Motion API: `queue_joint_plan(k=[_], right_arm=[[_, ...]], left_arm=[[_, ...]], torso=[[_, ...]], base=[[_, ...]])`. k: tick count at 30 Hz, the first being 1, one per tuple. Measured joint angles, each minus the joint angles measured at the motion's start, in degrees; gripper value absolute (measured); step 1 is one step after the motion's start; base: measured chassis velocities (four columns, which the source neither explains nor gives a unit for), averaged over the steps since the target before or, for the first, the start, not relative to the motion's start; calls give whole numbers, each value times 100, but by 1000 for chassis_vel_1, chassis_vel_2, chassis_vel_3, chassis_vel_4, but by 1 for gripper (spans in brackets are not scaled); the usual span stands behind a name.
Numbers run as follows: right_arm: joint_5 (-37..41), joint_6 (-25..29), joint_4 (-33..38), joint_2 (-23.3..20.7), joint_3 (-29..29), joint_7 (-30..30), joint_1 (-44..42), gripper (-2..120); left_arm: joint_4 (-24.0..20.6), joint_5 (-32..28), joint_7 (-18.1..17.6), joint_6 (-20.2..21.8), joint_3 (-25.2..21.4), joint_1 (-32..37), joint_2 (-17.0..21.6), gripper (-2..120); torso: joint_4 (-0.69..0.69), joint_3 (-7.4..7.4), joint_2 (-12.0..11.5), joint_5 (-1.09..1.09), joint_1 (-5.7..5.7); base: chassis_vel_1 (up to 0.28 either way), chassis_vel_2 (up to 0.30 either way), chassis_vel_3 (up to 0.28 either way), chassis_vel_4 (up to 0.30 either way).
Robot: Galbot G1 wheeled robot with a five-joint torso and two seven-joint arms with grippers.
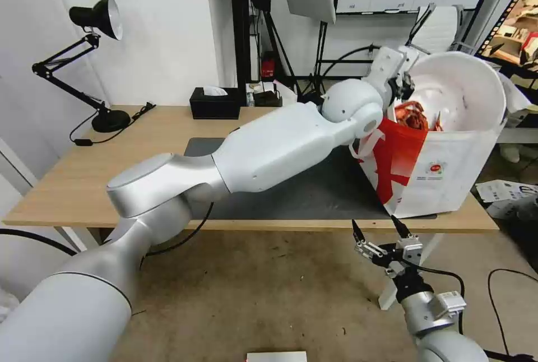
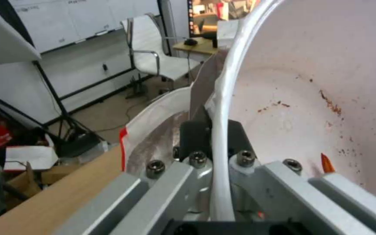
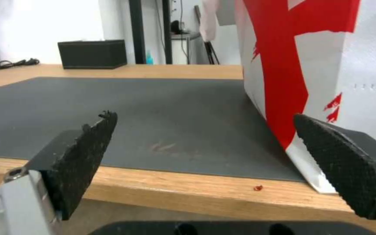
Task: Pick up the trash from the table and place it into the takeout bag.
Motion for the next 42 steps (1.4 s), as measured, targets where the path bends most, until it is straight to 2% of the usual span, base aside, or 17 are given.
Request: queue_joint_plan(k=[5,7,10,12,13,16,21,23,25,27,31,34,35,37,38,40,42], right_arm=[[0,0,0,0,0,0,0,100],[0,0,0,0,0,0,0,100],[0,0,0,0,0,0,0,100],[0,0,0,0,0,0,0,100],[0,0,0,0,0,0,0,100],[0,0,0,0,0,0,0,100],[0,0,0,0,0,0,0,100],[0,0,0,0,0,0,0,100],[0,0,0,0,0,0,0,100],[0,0,0,0,0,0,0,100],[0,0,0,0,0,0,0,100],[0,0,0,0,0,0,0,100],[0,0,0,0,0,0,0,100],[0,0,0,0,0,1,0,100],[0,0,0,0,0,1,0,100],[0,0,0,0,0,1,0,100],[0,0,0,0,0,0,0,100]], left_arm=[[1,6,0,-9,78,22,-2,14],[-6,13,-69,-10,98,58,0,25],[-26,10,-133,-11,91,84,3,34],[-59,2,-188,-11,43,109,5,43],[-59,2,-188,-11,43,109,5,43],[-134,-36,-264,0,-44,140,9,59],[-211,-109,-378,54,-148,163,20,73],[-323,-158,-468,86,-254,209,102,85],[-377,-165,-492,87,-282,227,151,88],[-661,-222,-577,100,-357,301,392,98],[-1033,-258,-656,111,-449,410,724,99],[-1790,-307,-788,135,-680,723,1361,100],[-1790,-307,-788,135,-680,723,1361,100],[-2468,-340,-900,177,-962,1177,1948,100],[-2468,-340,-900,177,-962,1177,1948,100],[-2987,-324,-915,150,-1347,1643,2449,100],[-3150,-312,-912,115,-1481,1825,2612,100]], torso=[[0,0,0,0,0],[0,0,0,0,0],[0,0,0,0,0],[0,0,0,-1,0],[0,0,0,-1,0],[0,0,0,-1,0],[0,0,0,-1,0],[-1,0,0,-1,0],[-1,0,0,-1,0],[0,0,0,-1,0],[-1,0,0,-2,0],[1,0,0,-2,0],[1,0,0,-2,0],[0,0,0,-3,0],[0,0,0,-3,0],[2,0,0,-3,0],[3,0,0,-3,0]], base=[[0,0,0,0],[0,0,0,0],[0,0,0,0],[0,0,0,0],[0,0,0,0],[0,0,0,0],[0,0,0,0],[0,0,0,0],[0,0,0,0],[0,0,0,0],[0,0,0,0],[0,0,0,0],[0,0,0,0],[0,0,0,0],[0,0,0,0],[0,0,0,0],[0,0,0,0]])
